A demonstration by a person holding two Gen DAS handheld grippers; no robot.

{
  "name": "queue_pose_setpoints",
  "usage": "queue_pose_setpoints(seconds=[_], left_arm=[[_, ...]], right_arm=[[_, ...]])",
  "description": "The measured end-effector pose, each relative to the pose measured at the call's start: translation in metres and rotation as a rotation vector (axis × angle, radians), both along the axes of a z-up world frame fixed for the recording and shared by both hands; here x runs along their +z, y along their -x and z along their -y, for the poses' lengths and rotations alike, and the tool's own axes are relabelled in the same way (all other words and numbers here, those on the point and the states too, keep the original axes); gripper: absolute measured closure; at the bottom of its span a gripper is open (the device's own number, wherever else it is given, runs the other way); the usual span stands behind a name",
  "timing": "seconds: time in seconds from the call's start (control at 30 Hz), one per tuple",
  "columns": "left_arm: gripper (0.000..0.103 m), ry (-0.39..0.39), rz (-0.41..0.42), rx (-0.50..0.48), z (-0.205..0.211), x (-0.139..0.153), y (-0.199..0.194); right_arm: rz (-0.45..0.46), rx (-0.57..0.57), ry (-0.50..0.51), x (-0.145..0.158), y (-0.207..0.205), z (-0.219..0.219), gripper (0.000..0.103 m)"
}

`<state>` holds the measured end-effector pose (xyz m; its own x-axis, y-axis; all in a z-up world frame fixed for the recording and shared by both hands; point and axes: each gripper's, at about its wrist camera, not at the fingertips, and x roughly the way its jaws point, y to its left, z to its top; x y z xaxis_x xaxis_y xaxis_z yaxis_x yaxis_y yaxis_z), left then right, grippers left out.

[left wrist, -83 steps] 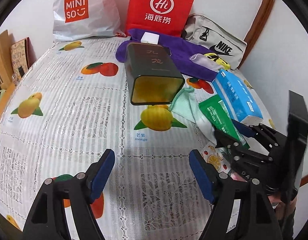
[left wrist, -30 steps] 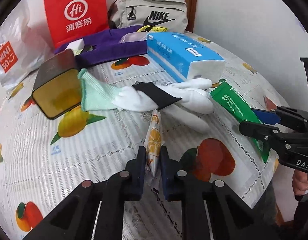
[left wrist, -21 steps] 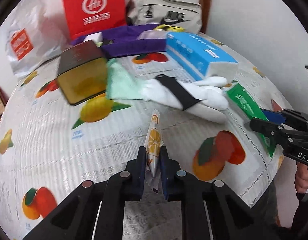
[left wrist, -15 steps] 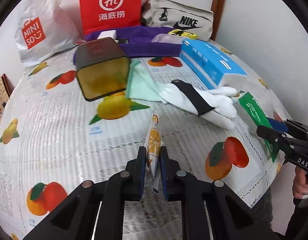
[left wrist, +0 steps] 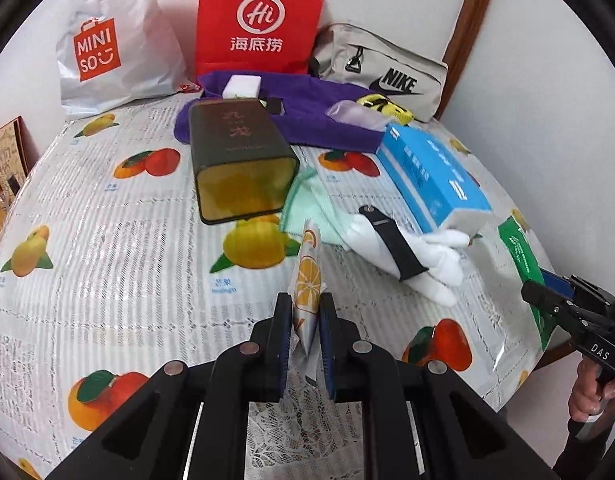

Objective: Organize soft objects
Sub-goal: 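Carry the green packet with the right tool while the left tool carries the sachet toward the purple towel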

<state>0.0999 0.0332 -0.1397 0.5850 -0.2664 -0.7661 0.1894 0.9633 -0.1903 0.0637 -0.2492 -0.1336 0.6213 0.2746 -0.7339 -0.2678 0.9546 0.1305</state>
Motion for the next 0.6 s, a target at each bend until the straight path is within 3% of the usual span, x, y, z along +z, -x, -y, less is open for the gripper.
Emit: queue_pose_setpoints(seconds=[0.23, 0.6], left_arm=[[0.09, 0.023, 0.003, 0.037, -0.012, 0.012, -0.012], [0.089, 0.073, 0.004, 0.091, -0.031, 0.036, -0.058]], right_arm=[[0.033, 0.005, -0.004, 0.02, -0.013, 0.003, 0.066], [0.065, 0.019, 0.019, 0.051, -0.075, 0.002, 0.066]])
